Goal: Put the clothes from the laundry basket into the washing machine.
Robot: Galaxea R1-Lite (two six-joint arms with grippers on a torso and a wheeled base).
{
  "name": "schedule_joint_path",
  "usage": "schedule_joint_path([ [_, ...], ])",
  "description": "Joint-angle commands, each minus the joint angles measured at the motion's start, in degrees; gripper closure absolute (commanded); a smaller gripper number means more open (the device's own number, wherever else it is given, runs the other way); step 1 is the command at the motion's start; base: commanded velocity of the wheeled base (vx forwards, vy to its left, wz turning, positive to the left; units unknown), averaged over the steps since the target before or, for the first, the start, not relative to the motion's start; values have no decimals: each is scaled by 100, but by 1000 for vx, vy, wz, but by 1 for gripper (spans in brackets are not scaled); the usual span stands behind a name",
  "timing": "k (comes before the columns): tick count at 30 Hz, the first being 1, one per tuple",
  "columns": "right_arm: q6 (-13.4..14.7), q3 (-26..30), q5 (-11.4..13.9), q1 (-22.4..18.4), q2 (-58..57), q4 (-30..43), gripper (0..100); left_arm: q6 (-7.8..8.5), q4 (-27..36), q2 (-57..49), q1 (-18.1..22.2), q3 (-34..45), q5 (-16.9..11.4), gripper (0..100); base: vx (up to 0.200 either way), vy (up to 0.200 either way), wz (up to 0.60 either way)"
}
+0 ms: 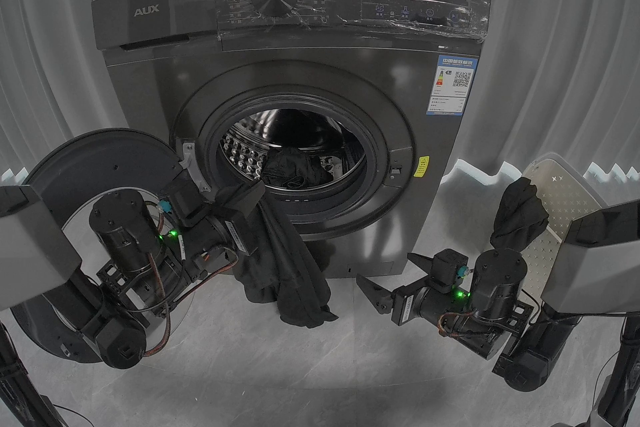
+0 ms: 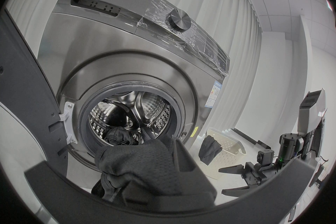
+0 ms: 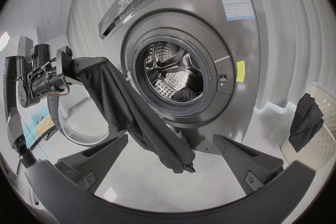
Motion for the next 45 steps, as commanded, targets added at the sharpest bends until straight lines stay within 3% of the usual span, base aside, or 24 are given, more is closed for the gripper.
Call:
schedule_joint_path([
  [1, 19, 9, 43, 233, -39, 1, 0, 5, -10, -23, -20, -112, -23, 100, 0, 0, 0],
  [6, 10, -105, 201, 242, 277, 1, 0, -3, -10, -217, -222, -349, 3, 100, 0, 0, 0],
  [7, -25, -220, 491, 233, 524, -8, 0, 5, -10, -287, -293, -340, 3, 100, 0, 0, 0],
  [11, -78, -501, 834, 295, 937, 10, 0, 5, -10, -340, -381, -323, 3, 100, 0, 0, 0],
  [16, -95, -1178, 913, 418, 1402, 62, 0, -3, -10, -375, -433, -323, -5, 100, 0, 0, 0],
  [21, -245, -2206, 948, 347, 1930, 353, 0, -12, -10, -401, -486, -323, -5, 100, 0, 0, 0],
  [25, -245, -2505, 1115, 339, 2009, 643, 0, -56, -10, -463, -513, -296, -14, 100, 0, 0, 0],
  [29, -271, -3129, 1089, 295, 2273, 810, 0, -65, -10, -472, -539, -296, -23, 100, 0, 0, 0],
  [33, -552, -3674, 1001, 119, 2519, 924, 0, -83, -10, -480, -539, -279, -23, 100, 0, 0, 0],
  [35, -649, -4043, 834, 31, 2712, 889, 0, -83, -10, -480, -548, -270, -23, 100, 0, 0, 0],
  [36, -649, -4104, 790, 31, 2747, 862, 100, -83, -10, -472, -556, -270, -23, 100, 0, 0, 0],
  [45, -631, -4113, 755, 66, 2659, 836, 100, -91, -10, -463, -539, -270, -23, 100, 0, 0, 0],
])
